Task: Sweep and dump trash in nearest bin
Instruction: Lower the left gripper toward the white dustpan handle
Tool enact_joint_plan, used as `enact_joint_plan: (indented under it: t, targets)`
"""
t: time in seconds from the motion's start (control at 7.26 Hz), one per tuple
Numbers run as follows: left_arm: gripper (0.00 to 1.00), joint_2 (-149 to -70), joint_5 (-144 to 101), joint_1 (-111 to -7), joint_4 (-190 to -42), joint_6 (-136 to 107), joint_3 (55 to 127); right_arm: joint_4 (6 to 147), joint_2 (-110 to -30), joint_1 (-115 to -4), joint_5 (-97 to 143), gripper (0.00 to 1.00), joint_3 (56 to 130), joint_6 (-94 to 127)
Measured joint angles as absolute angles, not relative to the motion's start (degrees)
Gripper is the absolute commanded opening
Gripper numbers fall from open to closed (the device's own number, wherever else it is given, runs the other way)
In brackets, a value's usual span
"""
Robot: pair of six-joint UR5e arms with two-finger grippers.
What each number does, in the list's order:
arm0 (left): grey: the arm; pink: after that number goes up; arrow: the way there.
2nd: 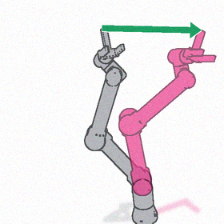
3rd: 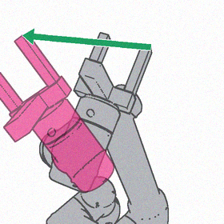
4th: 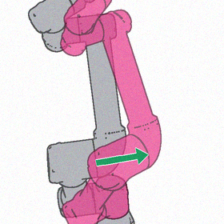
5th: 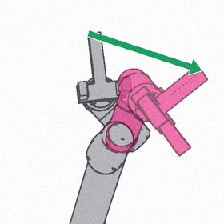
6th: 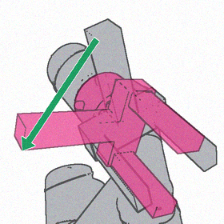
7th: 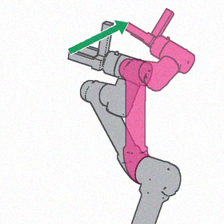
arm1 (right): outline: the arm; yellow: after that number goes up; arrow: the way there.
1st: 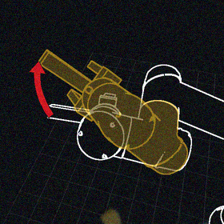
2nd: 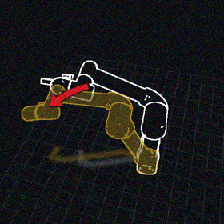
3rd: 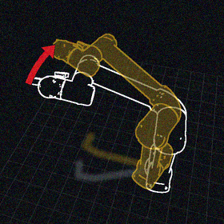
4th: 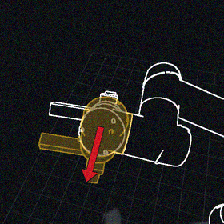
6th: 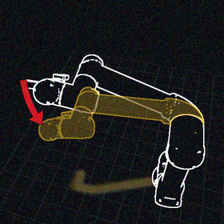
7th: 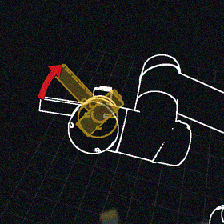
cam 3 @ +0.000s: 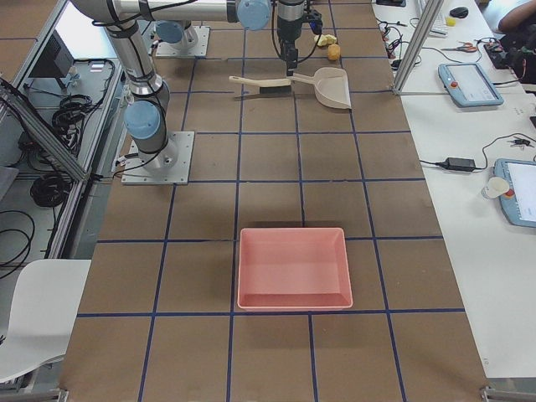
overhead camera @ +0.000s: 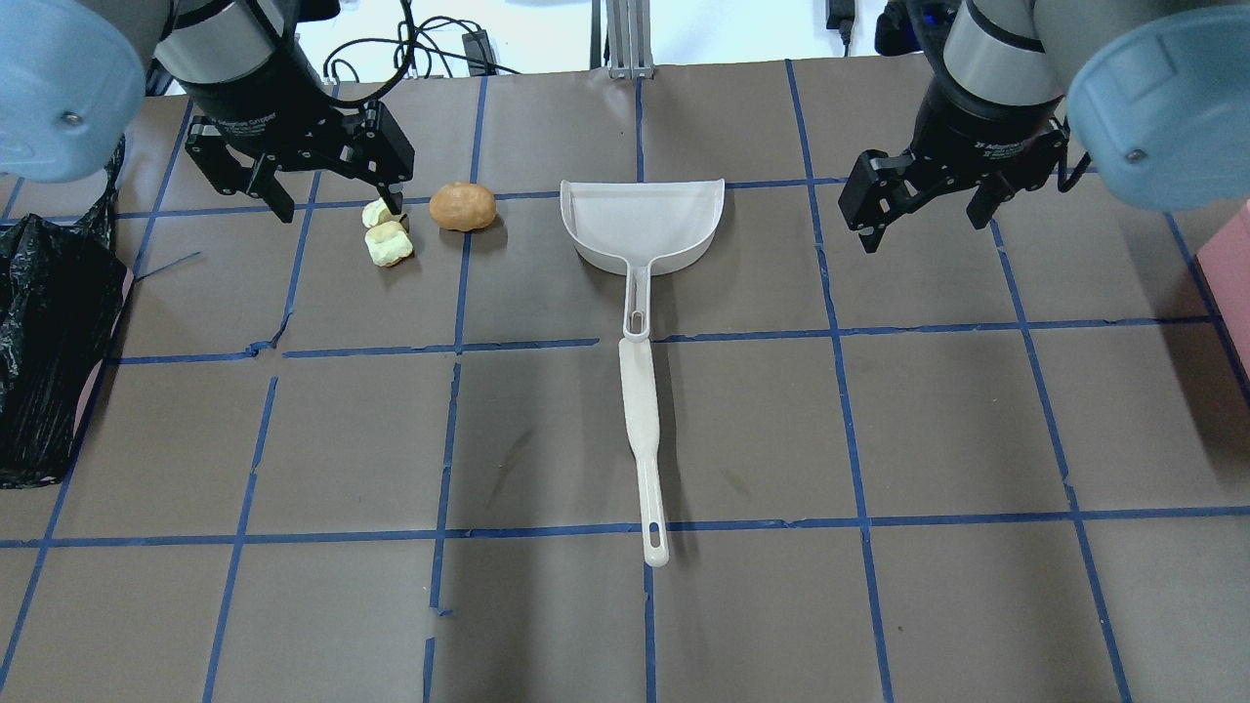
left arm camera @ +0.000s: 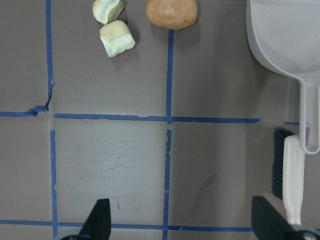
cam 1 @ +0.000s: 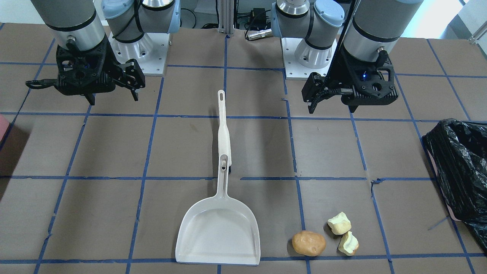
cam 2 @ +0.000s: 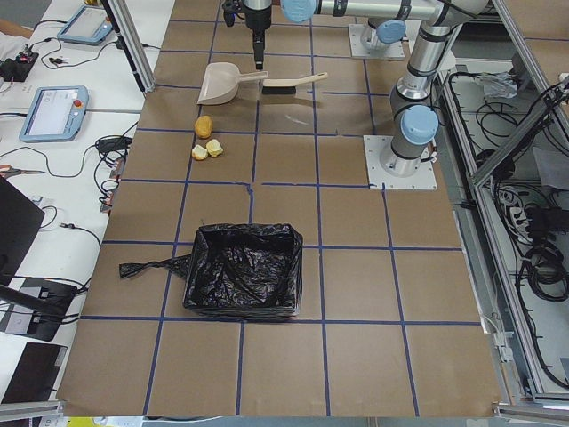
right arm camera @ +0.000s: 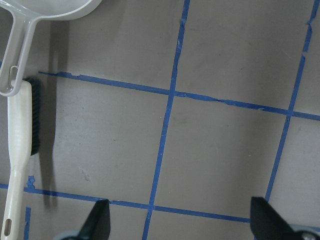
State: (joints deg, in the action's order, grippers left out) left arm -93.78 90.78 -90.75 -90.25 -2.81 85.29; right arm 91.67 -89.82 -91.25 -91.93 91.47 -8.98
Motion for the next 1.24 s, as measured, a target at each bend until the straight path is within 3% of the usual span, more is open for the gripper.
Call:
enact_joint_plan:
  t: [0.96, 1.24]
  targets:
    - [1.0, -96.92, 90.02, -91.27, -87.88, -2.72, 86.59, 91.67, -89.91, -91.34, -92.02, 1.0, 91.59, -9.15]
    - [1.0, -98.41, 89.87, -93.64, -79.35, -2.71, 91.64, 91.67, -89.98, -91.38, -92.02, 1.0, 91.58, -9.14]
